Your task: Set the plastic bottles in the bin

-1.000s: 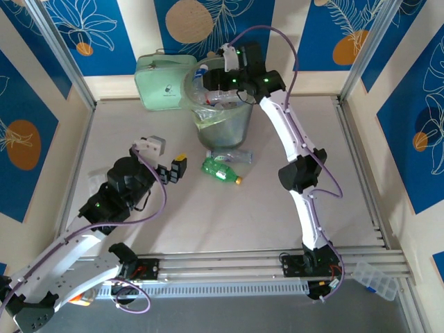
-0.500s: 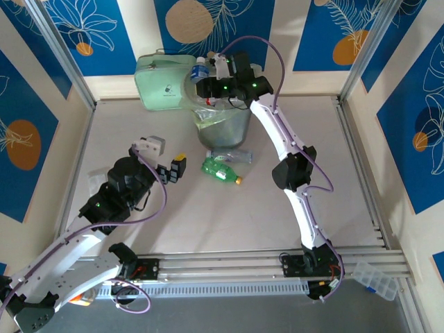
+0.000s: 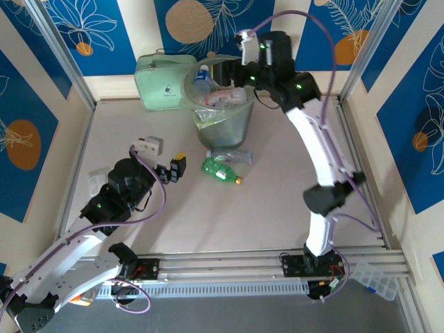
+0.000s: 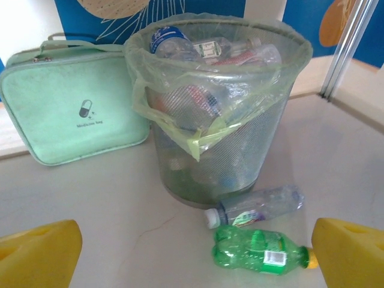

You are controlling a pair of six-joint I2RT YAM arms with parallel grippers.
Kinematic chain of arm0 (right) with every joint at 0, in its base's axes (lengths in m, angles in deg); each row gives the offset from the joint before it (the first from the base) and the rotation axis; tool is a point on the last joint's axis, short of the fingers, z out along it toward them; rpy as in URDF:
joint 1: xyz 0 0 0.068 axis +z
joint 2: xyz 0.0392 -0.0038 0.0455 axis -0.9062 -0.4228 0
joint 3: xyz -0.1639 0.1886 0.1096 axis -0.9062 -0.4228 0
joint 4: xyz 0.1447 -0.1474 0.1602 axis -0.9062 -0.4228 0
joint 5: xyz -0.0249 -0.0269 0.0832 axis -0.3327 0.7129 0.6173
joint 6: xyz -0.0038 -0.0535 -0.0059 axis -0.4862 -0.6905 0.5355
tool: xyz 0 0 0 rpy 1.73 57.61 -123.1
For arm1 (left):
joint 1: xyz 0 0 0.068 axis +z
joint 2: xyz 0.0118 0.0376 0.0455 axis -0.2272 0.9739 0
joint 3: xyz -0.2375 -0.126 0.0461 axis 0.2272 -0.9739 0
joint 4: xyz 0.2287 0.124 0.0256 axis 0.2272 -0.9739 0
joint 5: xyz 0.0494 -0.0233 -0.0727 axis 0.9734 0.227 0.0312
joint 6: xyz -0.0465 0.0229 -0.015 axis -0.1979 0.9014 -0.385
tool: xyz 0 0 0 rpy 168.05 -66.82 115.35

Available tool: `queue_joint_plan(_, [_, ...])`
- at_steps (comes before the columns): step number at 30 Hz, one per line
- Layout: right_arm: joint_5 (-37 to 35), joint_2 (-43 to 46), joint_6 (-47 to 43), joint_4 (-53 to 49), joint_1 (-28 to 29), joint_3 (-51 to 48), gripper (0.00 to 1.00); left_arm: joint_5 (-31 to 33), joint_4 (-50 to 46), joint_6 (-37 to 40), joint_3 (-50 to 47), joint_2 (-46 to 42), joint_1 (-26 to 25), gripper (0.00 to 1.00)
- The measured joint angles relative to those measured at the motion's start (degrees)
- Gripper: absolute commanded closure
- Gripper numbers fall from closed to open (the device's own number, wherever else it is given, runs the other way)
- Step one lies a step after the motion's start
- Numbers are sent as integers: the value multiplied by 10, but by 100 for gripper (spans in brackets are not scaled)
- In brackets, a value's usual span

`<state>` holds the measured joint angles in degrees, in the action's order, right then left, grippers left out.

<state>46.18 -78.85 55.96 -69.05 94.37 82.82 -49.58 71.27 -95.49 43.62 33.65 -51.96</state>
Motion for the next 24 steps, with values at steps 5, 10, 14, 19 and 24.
queue_joint_plan(5, [-15,246,26,115,28,-332,30,-21,-14,-96,7,10,1,1])
queue_joint_plan(10, [-37,426,76,172,22,-592,30,-24,-28,-289,2,46,1,1])
queue_joint_plan(14, [-43,542,112,181,12,-731,30,-44,-12,-426,-33,118,1,3])
queue_joint_plan(19, [-51,658,135,163,4,-815,29,-57,-14,-570,-54,220,-1,2])
queue_joint_plan(24, [-56,729,142,137,-14,-837,29,-62,5,-655,-36,320,-13,2])
